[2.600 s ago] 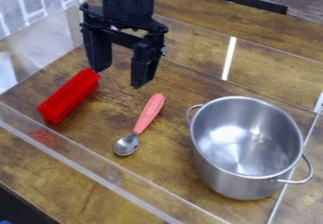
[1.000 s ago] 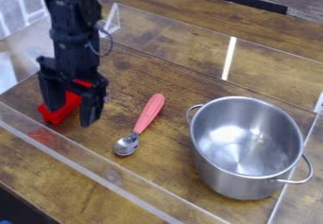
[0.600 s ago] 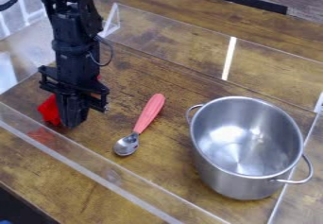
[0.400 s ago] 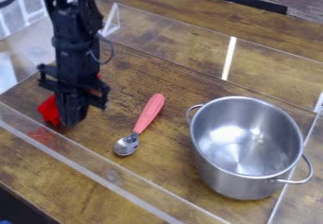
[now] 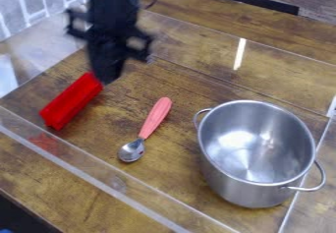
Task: Put the red object in the silver pot
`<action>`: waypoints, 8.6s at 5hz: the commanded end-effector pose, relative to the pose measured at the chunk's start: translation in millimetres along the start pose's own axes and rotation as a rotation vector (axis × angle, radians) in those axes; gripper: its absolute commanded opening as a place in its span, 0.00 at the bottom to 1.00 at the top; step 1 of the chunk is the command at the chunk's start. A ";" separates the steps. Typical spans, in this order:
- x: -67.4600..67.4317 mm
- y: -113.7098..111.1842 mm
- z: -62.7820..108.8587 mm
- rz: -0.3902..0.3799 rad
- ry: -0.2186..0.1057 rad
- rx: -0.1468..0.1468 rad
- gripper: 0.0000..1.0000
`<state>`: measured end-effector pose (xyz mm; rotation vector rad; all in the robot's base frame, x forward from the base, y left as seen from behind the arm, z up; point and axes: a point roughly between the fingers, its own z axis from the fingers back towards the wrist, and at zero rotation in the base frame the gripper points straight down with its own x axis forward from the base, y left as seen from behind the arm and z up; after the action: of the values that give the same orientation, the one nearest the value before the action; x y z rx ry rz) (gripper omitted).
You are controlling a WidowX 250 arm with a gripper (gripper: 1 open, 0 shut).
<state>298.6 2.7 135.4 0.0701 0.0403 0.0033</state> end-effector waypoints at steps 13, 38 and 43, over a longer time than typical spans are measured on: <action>2.5 29.4 5.3 0.058 -0.149 0.017 0.00; -8.6 93.1 -64.8 -0.013 -0.237 0.091 1.00; 9.6 46.8 -19.7 -0.032 -0.289 0.126 0.00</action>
<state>302.7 47.7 99.3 0.1847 -0.1887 -0.0570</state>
